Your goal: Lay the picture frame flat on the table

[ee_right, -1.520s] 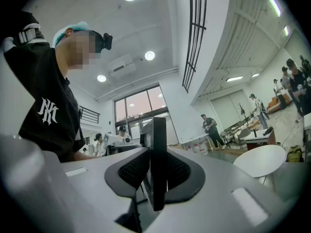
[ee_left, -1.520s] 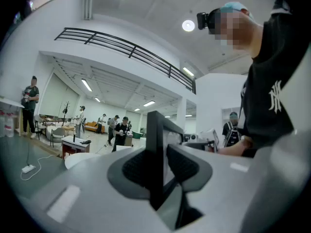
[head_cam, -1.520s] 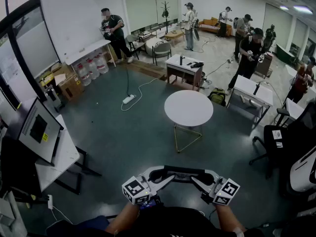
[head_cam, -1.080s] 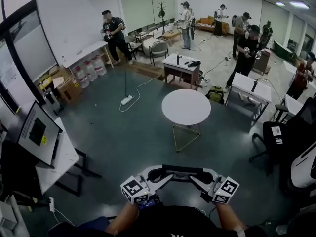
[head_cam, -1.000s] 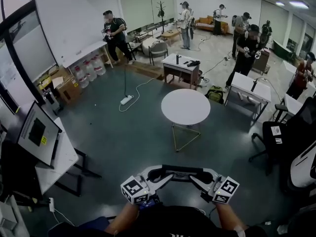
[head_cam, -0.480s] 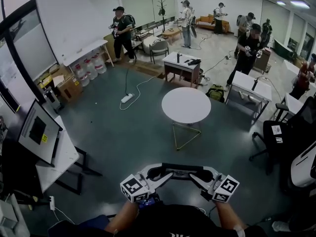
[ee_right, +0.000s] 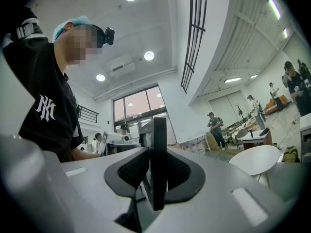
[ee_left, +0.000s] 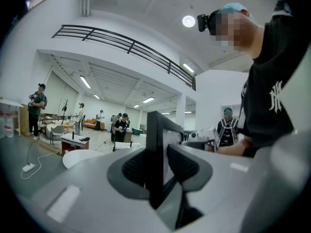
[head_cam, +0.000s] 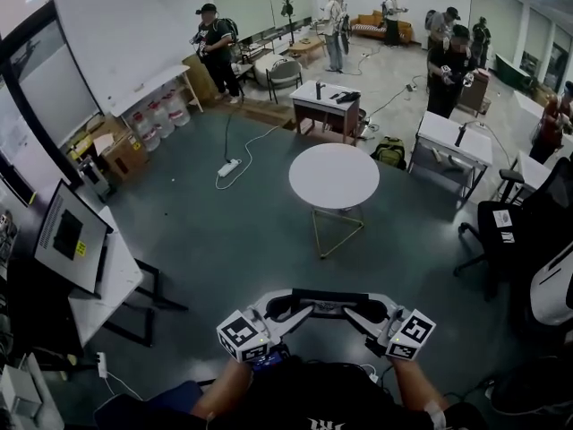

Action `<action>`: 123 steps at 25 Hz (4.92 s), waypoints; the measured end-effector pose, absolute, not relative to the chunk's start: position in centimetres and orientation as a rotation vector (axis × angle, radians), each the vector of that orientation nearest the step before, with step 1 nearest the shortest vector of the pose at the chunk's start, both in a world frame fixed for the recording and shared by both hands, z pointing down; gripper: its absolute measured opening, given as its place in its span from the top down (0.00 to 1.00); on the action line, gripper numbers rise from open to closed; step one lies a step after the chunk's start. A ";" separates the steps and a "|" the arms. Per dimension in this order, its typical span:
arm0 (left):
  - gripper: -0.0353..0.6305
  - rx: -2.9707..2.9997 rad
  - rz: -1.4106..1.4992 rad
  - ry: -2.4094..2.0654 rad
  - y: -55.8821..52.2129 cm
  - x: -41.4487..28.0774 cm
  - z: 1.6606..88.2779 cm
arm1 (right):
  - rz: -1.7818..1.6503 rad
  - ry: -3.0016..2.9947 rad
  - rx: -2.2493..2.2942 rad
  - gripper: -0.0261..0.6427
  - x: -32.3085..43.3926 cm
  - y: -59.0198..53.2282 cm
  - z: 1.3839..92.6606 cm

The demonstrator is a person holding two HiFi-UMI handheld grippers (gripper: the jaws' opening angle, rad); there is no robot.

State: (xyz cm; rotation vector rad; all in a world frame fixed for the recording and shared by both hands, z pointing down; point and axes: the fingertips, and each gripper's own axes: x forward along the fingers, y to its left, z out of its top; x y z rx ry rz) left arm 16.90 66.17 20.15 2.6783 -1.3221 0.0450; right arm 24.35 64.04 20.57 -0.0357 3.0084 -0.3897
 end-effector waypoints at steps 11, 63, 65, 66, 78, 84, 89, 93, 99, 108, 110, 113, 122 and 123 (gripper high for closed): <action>0.77 2.659 0.082 -1.329 66.8 21.1 21.4 | -0.367 3.023 -0.051 0.83 28.6 64.7 21.9; 0.76 2.680 0.062 -1.210 33.4 7.2 23.3 | -0.396 3.104 -0.244 0.83 14.9 32.0 23.5; 0.76 2.674 0.055 -1.213 32.5 6.5 23.5 | -0.400 3.108 -0.243 0.83 14.2 31.1 23.7; 0.76 2.668 0.051 -1.214 32.0 6.1 23.5 | -0.404 3.110 -0.241 0.83 13.8 30.6 23.7; 0.76 2.619 0.047 -1.248 25.2 2.2 24.3 | -0.405 3.114 -0.187 0.82 9.7 23.5 24.8; 0.76 2.637 0.089 -1.239 19.9 1.4 24.6 | -0.463 3.104 -0.179 0.83 8.8 18.5 25.4; 0.76 2.580 0.070 -1.273 15.9 -0.9 24.8 | -0.464 3.118 -0.141 0.83 6.6 14.1 25.2; 0.76 2.589 0.095 -1.282 11.7 -1.8 24.5 | -0.469 3.107 -0.113 0.83 5.6 9.9 25.1; 0.76 2.546 0.152 -1.305 5.2 -3.9 24.7 | -0.538 3.066 -0.073 0.83 3.4 3.2 25.9; 0.76 2.506 0.238 -1.301 -4.2 -7.6 24.7 | -0.597 3.037 -0.044 0.83 -0.4 -6.3 26.0; 0.76 2.494 0.237 -1.297 -6.1 -8.0 25.4 | -0.608 3.037 -0.054 0.83 -0.8 -8.1 26.6; 0.76 2.490 0.241 -1.285 -8.6 -8.8 26.3 | -0.623 3.038 -0.076 0.83 -1.5 -10.5 27.5; 0.76 2.426 0.273 -1.192 -12.5 -12.5 30.5 | -0.814 3.032 -0.278 0.80 -5.0 -14.1 31.9; 0.76 2.423 0.267 -1.169 -13.2 -12.9 31.3 | -0.820 3.036 -0.304 0.80 -5.4 -14.6 32.5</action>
